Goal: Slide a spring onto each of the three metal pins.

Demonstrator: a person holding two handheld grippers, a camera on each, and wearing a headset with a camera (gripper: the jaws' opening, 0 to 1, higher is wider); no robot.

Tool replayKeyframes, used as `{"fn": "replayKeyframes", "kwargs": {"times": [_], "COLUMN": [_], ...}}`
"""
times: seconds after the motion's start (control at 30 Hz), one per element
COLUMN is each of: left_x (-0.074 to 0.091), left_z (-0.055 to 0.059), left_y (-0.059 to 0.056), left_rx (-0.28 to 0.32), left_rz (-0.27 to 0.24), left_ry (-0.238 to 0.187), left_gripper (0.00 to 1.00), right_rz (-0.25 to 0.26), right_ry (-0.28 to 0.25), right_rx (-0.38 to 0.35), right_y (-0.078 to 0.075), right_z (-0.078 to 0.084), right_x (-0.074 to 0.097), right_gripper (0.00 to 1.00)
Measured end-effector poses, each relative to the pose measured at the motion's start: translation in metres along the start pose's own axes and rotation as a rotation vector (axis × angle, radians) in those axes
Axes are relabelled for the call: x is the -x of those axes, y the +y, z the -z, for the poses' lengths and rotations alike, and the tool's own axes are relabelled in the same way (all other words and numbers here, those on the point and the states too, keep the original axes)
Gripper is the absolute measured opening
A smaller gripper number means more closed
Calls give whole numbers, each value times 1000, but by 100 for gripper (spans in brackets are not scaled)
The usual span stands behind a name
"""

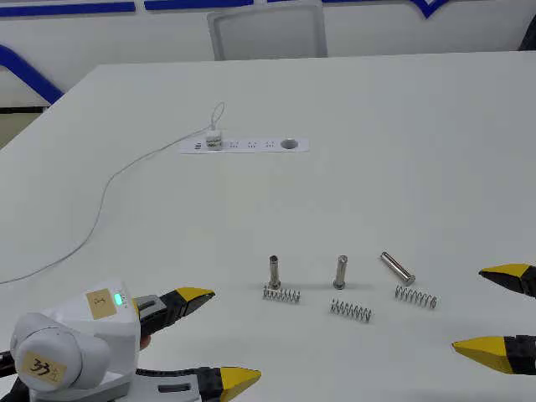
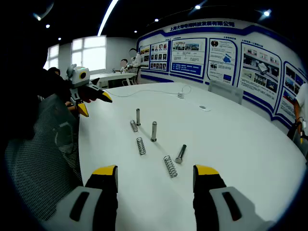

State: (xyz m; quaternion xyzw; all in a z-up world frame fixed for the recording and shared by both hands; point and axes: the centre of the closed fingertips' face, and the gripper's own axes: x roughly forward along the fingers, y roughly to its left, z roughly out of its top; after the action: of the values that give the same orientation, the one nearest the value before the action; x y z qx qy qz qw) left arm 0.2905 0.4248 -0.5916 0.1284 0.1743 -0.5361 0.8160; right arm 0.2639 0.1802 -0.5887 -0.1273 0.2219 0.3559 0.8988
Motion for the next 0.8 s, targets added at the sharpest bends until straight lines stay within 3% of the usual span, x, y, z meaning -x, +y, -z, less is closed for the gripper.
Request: {"fn": "replayKeyframes", "kwargs": {"times": [0.8], "left_x": [1], "left_z": [0], "left_y": [0], "left_rx": [0], "left_rz": [-1], "left_ry": [2], "left_gripper": [67], "right_rz": [7], "right_ry": [11], "right_rx": [-11], "right_y": [-5], "right_z": [0], "right_x": [-3], "right_gripper": [63]}}
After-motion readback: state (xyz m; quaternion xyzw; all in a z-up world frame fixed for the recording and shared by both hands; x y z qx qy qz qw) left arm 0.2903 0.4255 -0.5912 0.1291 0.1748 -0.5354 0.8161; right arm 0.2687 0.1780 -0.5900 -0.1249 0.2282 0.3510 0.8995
